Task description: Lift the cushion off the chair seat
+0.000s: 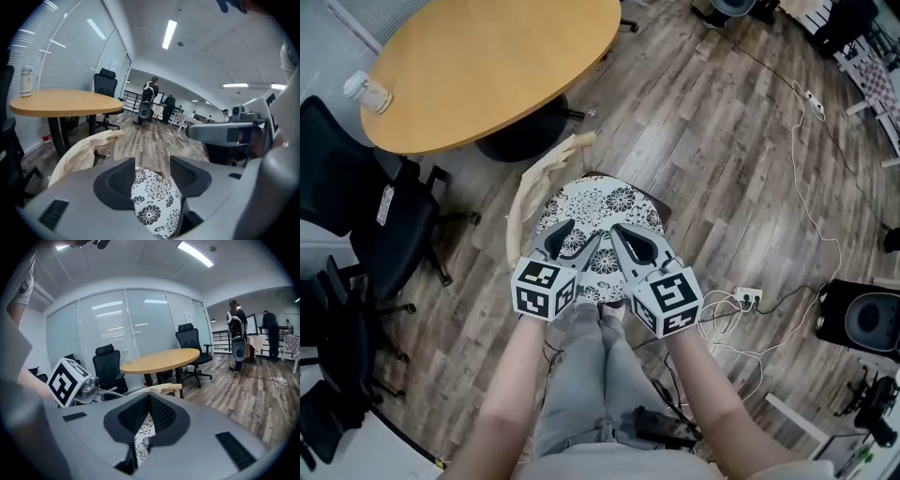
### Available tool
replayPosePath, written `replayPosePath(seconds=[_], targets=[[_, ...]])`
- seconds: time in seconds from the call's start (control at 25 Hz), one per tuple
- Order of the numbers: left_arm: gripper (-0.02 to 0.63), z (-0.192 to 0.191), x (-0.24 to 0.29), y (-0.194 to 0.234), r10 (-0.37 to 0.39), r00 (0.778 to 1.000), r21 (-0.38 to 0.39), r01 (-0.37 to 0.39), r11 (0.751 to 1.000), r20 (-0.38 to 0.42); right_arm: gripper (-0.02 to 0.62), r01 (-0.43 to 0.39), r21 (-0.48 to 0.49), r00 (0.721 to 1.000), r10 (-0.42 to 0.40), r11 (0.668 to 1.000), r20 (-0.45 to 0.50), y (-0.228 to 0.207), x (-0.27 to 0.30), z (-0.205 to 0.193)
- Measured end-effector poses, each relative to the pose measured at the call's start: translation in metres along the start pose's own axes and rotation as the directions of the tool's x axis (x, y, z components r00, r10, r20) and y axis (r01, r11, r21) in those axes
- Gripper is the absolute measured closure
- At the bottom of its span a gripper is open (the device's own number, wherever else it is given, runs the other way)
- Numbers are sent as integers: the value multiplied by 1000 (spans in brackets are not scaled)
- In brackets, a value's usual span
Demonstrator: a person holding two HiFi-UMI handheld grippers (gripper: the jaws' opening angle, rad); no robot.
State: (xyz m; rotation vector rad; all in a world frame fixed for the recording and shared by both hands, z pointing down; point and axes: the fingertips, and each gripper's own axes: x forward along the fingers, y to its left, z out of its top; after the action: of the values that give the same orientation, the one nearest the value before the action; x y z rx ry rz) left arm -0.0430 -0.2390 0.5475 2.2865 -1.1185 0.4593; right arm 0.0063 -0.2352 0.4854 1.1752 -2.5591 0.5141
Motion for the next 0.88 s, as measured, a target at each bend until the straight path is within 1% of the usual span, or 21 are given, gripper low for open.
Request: replayPosePath(seconds=[0.12, 0.28, 0.52, 0.68, 0.88], targets=[[371, -20, 16, 19, 15, 1000, -3, -16, 1000, -19, 569, 8, 25, 1000, -7, 1000, -16, -6, 12, -21], [371, -49, 37, 47, 68, 996, 18, -67, 998, -49, 569, 7, 37, 999, -5, 999, -36, -7, 26, -49], [371, -100, 65, 88, 151, 981, 40, -147, 988, -120, 569, 13, 59, 998, -10, 998, -62, -11, 41, -85], [361, -123, 80, 119, 211, 965, 27, -210, 977, -153, 569, 17, 72, 997, -11, 997, -77, -16, 50, -106], [327, -143, 95, 156, 319, 929, -3, -325, 946, -187, 571, 9, 80, 995, -1, 997, -103, -16, 58, -126]])
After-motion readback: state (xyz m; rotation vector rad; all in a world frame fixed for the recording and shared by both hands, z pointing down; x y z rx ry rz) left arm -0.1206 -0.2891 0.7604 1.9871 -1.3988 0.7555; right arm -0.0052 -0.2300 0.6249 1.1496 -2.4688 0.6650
